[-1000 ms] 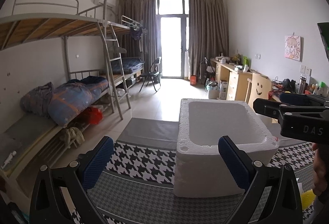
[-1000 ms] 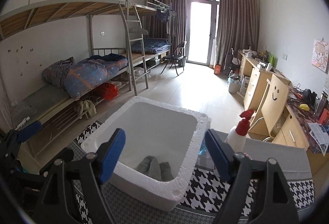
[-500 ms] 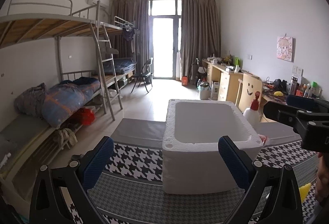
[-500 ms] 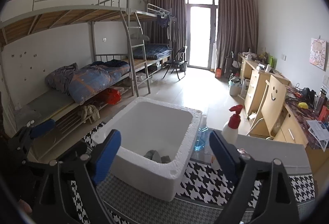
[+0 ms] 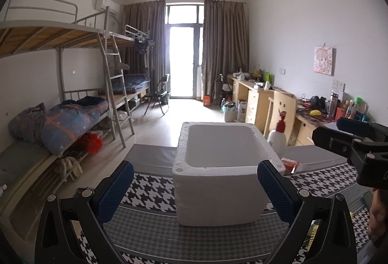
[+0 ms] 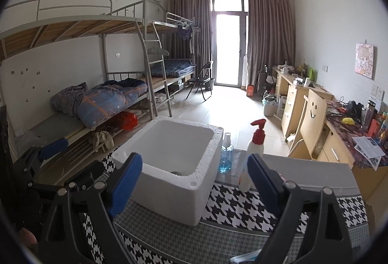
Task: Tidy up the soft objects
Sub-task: 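Bring both tools back toward the yellow sponge on the table, then lower the left tool onto the yellow mesh sponge and close on it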
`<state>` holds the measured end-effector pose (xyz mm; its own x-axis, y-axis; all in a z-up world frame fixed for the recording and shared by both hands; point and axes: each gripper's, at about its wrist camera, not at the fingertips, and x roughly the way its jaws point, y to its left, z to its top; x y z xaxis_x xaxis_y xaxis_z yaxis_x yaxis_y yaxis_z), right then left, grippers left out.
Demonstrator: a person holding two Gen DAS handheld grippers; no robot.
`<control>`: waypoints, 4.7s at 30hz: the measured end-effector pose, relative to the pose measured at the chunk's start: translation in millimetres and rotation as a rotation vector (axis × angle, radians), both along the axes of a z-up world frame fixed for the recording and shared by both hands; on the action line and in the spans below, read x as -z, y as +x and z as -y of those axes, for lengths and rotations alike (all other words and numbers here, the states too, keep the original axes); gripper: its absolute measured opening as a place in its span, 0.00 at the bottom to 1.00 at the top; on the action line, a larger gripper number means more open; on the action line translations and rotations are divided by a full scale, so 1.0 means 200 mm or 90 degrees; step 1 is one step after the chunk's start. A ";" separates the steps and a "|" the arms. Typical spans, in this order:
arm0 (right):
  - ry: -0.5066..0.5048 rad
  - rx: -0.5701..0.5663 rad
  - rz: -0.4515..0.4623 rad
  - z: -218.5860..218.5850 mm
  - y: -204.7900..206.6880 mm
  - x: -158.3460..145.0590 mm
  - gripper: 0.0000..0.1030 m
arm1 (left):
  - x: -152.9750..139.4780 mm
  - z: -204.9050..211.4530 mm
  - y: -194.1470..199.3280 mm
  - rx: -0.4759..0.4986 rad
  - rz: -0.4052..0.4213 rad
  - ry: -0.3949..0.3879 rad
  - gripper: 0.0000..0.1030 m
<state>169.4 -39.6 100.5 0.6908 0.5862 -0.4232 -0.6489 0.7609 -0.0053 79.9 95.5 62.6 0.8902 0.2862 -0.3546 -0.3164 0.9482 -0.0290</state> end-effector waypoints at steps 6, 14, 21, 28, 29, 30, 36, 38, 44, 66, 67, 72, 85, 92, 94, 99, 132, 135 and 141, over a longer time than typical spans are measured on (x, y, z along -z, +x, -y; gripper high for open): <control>0.003 0.014 0.003 0.07 -0.04 0.02 0.89 | 0.00 0.06 -0.02 0.027 0.001 0.003 0.99; 0.006 0.040 0.013 0.18 -0.11 0.04 0.89 | 0.00 0.14 -0.04 0.069 -0.002 -0.001 0.99; 0.016 0.059 0.027 0.27 -0.16 0.05 0.89 | 0.01 0.19 -0.05 0.087 -0.008 0.002 0.99; 0.019 0.078 0.022 0.35 -0.17 0.08 0.89 | 0.01 0.26 -0.09 0.112 0.003 0.005 0.99; 0.019 0.082 0.022 0.36 -0.17 0.08 0.89 | 0.02 0.27 -0.09 0.115 0.002 0.006 0.99; 0.020 0.085 0.022 0.37 -0.18 0.08 0.89 | 0.02 0.28 -0.09 0.119 0.002 0.005 0.99; 0.019 0.096 0.024 0.41 -0.19 0.10 0.89 | 0.04 0.30 -0.09 0.133 -0.001 0.006 0.99; 0.021 0.100 0.025 0.42 -0.20 0.11 0.89 | 0.05 0.31 -0.09 0.137 -0.002 0.006 0.99; 0.028 0.118 0.018 0.48 -0.20 0.14 0.89 | 0.08 0.34 -0.08 0.150 -0.013 0.004 0.99; 0.016 0.173 0.001 0.62 -0.26 0.27 0.89 | 0.20 0.48 -0.02 0.200 -0.052 -0.017 0.99; 0.017 0.174 0.001 0.63 -0.26 0.27 0.89 | 0.21 0.48 -0.02 0.201 -0.054 -0.018 0.99; 0.014 0.182 -0.003 0.66 -0.27 0.29 0.89 | 0.23 0.50 -0.01 0.212 -0.066 -0.021 0.99; 0.006 0.204 -0.026 0.73 -0.28 0.39 0.89 | 0.31 0.53 0.01 0.232 -0.094 -0.030 0.99; 0.000 0.202 -0.042 0.75 -0.30 0.45 0.89 | 0.35 0.55 0.03 0.251 -0.114 -0.041 0.99; -0.003 0.207 -0.045 0.76 -0.30 0.46 0.89 | 0.35 0.55 0.04 0.256 -0.118 -0.042 0.99; -0.010 0.210 -0.054 0.76 -0.31 0.49 0.89 | 0.38 0.56 0.05 0.259 -0.126 -0.043 0.99; -0.011 0.238 -0.143 0.88 -0.34 0.72 0.89 | 0.62 0.75 0.25 0.328 -0.259 -0.048 0.60; -0.013 0.232 -0.150 0.88 -0.34 0.74 0.89 | 0.64 0.76 0.27 0.344 -0.274 -0.066 0.56; -0.014 0.227 -0.160 0.88 -0.35 0.77 0.89 | 0.67 0.80 0.29 0.361 -0.291 -0.070 0.56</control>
